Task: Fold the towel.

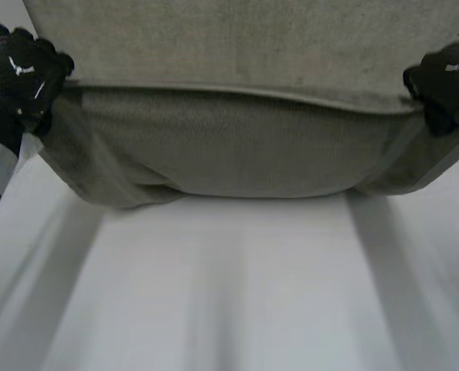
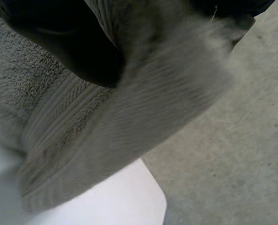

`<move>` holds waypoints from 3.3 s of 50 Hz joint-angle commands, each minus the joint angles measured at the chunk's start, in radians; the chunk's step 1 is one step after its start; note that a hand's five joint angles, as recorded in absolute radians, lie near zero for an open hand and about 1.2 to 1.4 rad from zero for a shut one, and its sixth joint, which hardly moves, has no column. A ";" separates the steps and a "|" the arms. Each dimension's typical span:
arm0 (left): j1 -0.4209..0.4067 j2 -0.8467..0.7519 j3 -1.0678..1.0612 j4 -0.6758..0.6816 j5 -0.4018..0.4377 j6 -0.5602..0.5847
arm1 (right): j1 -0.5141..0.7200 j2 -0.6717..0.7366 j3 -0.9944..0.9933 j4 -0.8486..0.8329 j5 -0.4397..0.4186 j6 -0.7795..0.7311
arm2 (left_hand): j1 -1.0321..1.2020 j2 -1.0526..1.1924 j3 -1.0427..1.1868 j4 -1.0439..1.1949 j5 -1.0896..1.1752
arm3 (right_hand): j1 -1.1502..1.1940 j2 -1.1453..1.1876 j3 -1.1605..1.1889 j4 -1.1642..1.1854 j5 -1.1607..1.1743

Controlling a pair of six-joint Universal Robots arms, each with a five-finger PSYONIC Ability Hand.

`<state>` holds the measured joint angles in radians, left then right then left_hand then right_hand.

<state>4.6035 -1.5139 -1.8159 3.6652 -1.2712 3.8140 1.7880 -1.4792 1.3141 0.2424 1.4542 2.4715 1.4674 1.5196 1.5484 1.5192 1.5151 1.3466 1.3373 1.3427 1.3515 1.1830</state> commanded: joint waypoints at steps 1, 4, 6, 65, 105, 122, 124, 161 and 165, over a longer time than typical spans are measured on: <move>-0.021 -0.227 0.155 -0.060 0.003 -0.047 | 0.027 0.224 -0.194 0.129 0.002 -0.029 | -0.071 -0.123 -0.152 -0.123 -0.293 | 0.050 0.059 0.054 0.045 0.039; -0.032 -0.365 0.264 -0.096 0.003 -0.043 | 0.067 0.339 -0.271 0.164 0.011 -0.092 | -0.071 -0.123 -0.152 -0.123 -0.293 | 0.050 0.059 0.054 0.045 0.039; -0.041 -0.512 0.413 -0.149 0.001 -0.027 | 0.085 0.472 -0.359 0.156 0.017 -0.158 | -0.071 -0.123 -0.152 -0.123 -0.293 | 0.050 0.059 0.054 0.045 0.039; 0.227 0.081 -0.289 -0.047 0.224 -0.114 | -0.033 -0.026 0.301 0.001 -0.009 -0.066 | -0.071 -0.123 -0.152 -0.123 -0.293 | 0.050 0.059 0.054 0.045 0.039; -0.051 -0.804 0.524 -0.036 0.069 0.055 | 0.030 0.611 -0.165 -0.231 0.061 -0.149 | -0.071 -0.123 -0.152 -0.123 -0.293 | 0.050 0.059 0.054 0.045 0.039; -0.092 -0.980 0.735 -0.037 0.009 0.062 | 0.031 0.858 -0.408 -0.287 0.112 -0.200 | -0.071 -0.123 -0.152 -0.123 -0.293 | -0.493 -0.484 -0.489 -0.498 -0.504; -0.100 -0.977 0.727 -0.037 0.007 0.062 | 0.034 0.859 -0.404 -0.287 0.115 -0.197 | -0.585 -0.637 -0.666 -0.637 -0.807 | -1.097 -1.088 -1.093 -1.102 -1.108; -0.064 -0.422 0.129 -0.042 0.058 -0.310 | 0.017 0.312 0.188 -0.172 0.060 0.145 | -1.248 -1.300 -1.329 -1.300 -1.470 | -0.945 -0.935 -0.941 -0.949 -0.955; -0.048 -0.338 0.020 -0.036 0.069 -0.338 | -0.004 0.316 0.264 -0.256 0.040 0.165 | -1.251 -1.303 -1.332 -1.303 -1.473 | -0.945 -0.935 -0.941 -0.949 -0.955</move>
<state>4.5352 -1.9606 -1.6537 3.6228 -1.2343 3.5194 1.8062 -1.1743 1.4828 0.0675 1.5175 2.6029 0.2759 0.2649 0.2542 0.2705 0.2343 0.3765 0.3535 0.3637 0.3726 0.2188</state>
